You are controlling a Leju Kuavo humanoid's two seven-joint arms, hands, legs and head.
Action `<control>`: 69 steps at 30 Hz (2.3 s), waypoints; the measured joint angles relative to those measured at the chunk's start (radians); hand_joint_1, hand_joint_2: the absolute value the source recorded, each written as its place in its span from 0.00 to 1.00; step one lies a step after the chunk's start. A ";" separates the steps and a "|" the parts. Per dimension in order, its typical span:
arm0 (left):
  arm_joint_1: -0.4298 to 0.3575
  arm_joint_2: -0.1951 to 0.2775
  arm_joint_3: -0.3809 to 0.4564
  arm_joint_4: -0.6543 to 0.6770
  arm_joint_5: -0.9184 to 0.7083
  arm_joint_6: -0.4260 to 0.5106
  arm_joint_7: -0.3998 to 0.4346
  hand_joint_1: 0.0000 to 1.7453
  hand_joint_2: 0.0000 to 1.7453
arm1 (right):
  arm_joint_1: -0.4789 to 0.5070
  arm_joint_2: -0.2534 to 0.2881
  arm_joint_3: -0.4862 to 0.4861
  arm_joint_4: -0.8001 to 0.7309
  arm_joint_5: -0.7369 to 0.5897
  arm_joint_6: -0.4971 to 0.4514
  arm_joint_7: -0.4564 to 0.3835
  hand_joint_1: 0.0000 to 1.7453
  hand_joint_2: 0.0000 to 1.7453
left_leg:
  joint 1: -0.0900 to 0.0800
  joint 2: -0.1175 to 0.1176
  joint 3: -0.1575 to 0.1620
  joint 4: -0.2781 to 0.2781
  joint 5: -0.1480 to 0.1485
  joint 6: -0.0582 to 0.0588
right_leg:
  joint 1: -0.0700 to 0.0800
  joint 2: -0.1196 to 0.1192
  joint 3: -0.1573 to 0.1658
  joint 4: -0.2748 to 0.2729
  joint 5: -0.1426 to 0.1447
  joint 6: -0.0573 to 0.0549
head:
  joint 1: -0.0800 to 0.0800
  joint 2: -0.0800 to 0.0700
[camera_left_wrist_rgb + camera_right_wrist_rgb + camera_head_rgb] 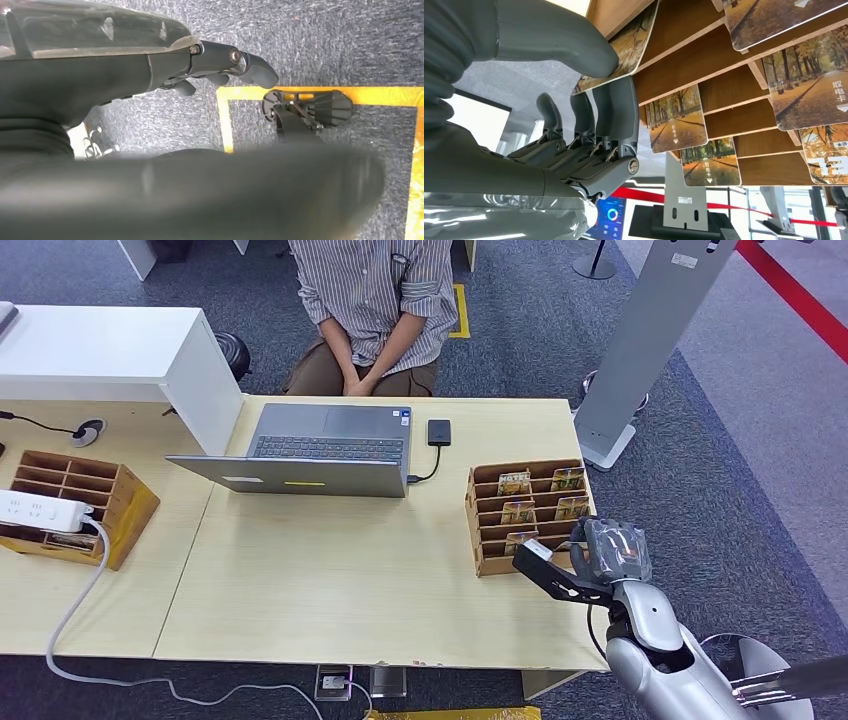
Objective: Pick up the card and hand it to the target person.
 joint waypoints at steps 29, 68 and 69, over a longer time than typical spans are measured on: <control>0.000 0.012 -0.009 0.000 0.010 0.005 -0.002 0.00 1.00 | -0.055 -0.093 -0.002 -0.267 -0.234 0.331 0.142 0.82 1.00 | 0.000 0.000 0.001 0.000 0.000 0.000 | 0.000 0.001 0.001 0.000 0.000 0.000 | 0.000 0.000; -0.005 -0.007 -0.022 0.000 0.010 0.009 -0.024 0.00 1.00 | -0.204 0.085 0.168 -0.105 0.222 -0.449 -0.131 0.82 1.00 | 0.000 0.000 0.000 0.000 0.000 0.000 | 0.000 0.000 0.001 0.000 0.000 0.000 | 0.000 0.000; -0.005 -0.007 -0.023 0.000 0.010 0.009 -0.024 0.00 0.75 | -0.206 0.086 0.172 -0.094 0.238 -0.448 -0.121 0.61 1.00 | 0.000 0.000 0.000 0.000 0.000 0.000 | 0.000 0.000 0.001 0.000 0.000 0.000 | 0.000 0.000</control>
